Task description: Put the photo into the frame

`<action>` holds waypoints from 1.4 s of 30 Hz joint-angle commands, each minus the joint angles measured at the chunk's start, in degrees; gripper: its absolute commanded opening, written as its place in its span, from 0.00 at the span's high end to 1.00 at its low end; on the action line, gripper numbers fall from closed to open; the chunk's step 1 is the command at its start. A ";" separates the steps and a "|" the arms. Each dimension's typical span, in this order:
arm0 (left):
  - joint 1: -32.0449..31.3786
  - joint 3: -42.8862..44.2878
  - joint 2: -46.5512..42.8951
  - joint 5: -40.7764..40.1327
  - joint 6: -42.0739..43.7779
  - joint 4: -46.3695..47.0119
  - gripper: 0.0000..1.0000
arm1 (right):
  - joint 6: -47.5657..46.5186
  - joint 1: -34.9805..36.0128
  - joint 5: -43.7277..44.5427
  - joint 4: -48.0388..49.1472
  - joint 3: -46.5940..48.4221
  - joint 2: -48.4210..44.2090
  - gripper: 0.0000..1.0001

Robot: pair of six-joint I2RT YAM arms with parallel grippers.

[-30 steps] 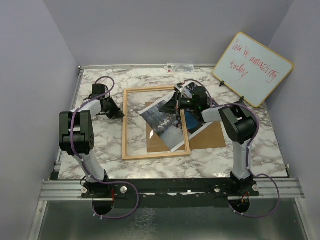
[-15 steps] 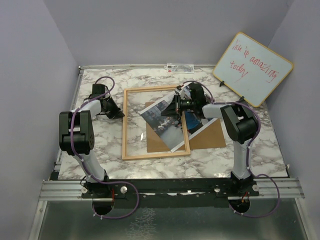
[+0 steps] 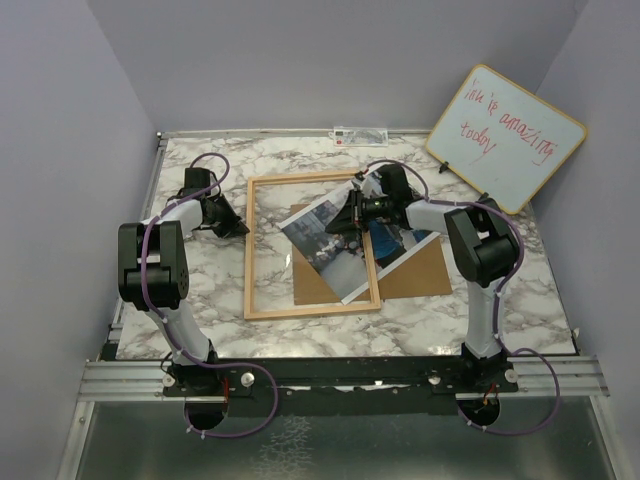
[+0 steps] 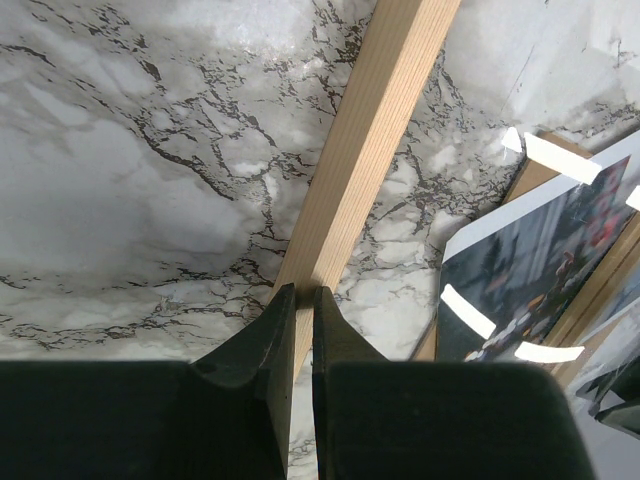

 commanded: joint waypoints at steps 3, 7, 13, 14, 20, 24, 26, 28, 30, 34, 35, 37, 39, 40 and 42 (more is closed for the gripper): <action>-0.01 -1.98 2.63 -6.69 1.96 -1.44 0.91 | -4.24 -0.20 2.23 -5.55 2.24 0.20 0.78; 0.00 -2.07 2.73 -6.70 1.97 -1.40 0.91 | -4.60 -0.26 2.14 -6.07 3.29 0.91 0.77; -0.01 -1.99 2.66 -6.81 1.97 -1.44 0.91 | -4.93 -0.33 2.68 -7.50 3.92 1.31 0.73; -0.01 -1.98 2.66 -6.78 1.97 -1.43 0.91 | -5.35 -0.33 2.93 -8.50 4.22 1.30 0.72; 0.01 -1.89 2.89 -6.86 1.88 -1.44 0.91 | -6.02 -0.32 4.62 -14.57 5.58 1.47 0.70; -0.01 -1.89 2.93 -6.79 1.88 -1.44 0.91 | -7.75 -0.26 6.51 -18.41 6.92 1.97 0.74; 0.00 -1.89 2.93 -6.80 1.97 -1.44 0.91 | -8.81 -0.33 7.54 -20.22 7.69 2.05 0.79; 0.00 -1.96 2.93 -6.89 1.97 -1.44 0.91 | -10.09 -0.32 8.61 -22.55 8.66 2.01 0.81; -0.01 -1.98 2.93 -6.94 1.97 -1.44 0.91 | -10.76 -0.32 9.35 -23.90 9.03 1.79 0.81; 0.02 -1.98 3.02 -6.87 1.89 -1.44 0.91 | -11.11 -0.27 9.62 -24.50 8.79 1.40 0.77; 0.01 -1.98 3.02 -6.88 1.90 -1.44 0.91 | -11.00 -0.30 9.50 -24.14 8.68 1.32 0.76; 0.01 -1.95 3.02 -6.88 1.90 -1.44 0.91 | -10.43 -0.33 8.77 -22.40 8.17 1.30 0.72; 0.01 -1.89 3.02 -6.88 1.89 -1.44 0.91 | -9.69 -0.28 7.81 -20.77 7.93 1.45 0.69; -0.01 -1.89 3.02 -6.89 1.96 -1.44 0.91 | -9.32 -0.30 7.66 -19.96 7.86 1.60 0.68; 0.00 -1.82 3.02 -6.88 1.97 -1.44 0.91 | -8.92 -0.30 7.34 -19.30 7.96 1.86 0.65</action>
